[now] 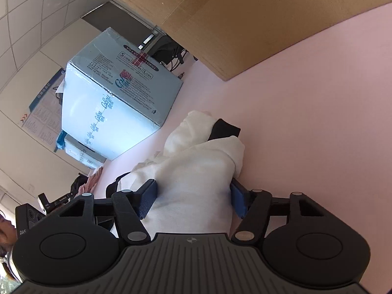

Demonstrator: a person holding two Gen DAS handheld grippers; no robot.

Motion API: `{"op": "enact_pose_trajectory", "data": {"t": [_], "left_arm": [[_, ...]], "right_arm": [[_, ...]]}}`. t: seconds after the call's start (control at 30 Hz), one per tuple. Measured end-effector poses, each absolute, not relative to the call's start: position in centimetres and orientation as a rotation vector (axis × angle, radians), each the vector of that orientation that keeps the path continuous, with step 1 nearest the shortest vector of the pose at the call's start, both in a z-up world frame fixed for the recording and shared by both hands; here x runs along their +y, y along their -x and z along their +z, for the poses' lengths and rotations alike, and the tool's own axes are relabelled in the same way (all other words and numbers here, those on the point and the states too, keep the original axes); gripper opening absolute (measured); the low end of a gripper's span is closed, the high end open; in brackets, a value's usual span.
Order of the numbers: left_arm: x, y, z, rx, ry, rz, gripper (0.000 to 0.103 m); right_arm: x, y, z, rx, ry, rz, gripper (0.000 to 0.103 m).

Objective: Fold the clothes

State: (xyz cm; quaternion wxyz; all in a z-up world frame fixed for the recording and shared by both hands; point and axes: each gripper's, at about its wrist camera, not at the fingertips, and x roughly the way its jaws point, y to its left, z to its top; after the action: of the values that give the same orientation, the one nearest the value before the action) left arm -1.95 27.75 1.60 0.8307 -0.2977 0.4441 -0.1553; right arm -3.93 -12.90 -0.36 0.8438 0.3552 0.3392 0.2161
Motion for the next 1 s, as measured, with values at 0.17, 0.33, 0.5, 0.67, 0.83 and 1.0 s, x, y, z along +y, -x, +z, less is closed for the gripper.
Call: {"op": "enact_pose_trajectory", "data": {"t": [0.17,0.33,0.5,0.67,0.83,1.0], "left_arm": [[26.8,1.8,1.8,0.928,0.585,-0.303,0.016],[23.0,3.7,4.2,0.822,0.354,-0.214,0.015],[20.2,4.8,5.8,0.775,0.259,-0.226,0.015],[18.5,4.6,7.6,0.764,0.23,-0.223,0.014],[13.1,5.4,10.1,0.675,0.096,-0.257,0.014],[5.9,6.4,13.0,0.609,0.016,-0.353,0.014]], "right_arm": [[-12.8,4.5,0.2,0.685,-0.748,0.44,0.026],[-11.6,5.8,1.7,0.624,-0.658,0.415,0.02],[-11.5,7.3,3.5,0.544,-0.599,0.36,0.018],[-12.1,8.2,5.1,0.533,-0.551,0.287,0.017],[-14.6,10.4,7.1,0.467,-0.508,0.219,0.017],[-19.6,13.9,9.4,0.359,-0.49,0.107,0.017]]}}
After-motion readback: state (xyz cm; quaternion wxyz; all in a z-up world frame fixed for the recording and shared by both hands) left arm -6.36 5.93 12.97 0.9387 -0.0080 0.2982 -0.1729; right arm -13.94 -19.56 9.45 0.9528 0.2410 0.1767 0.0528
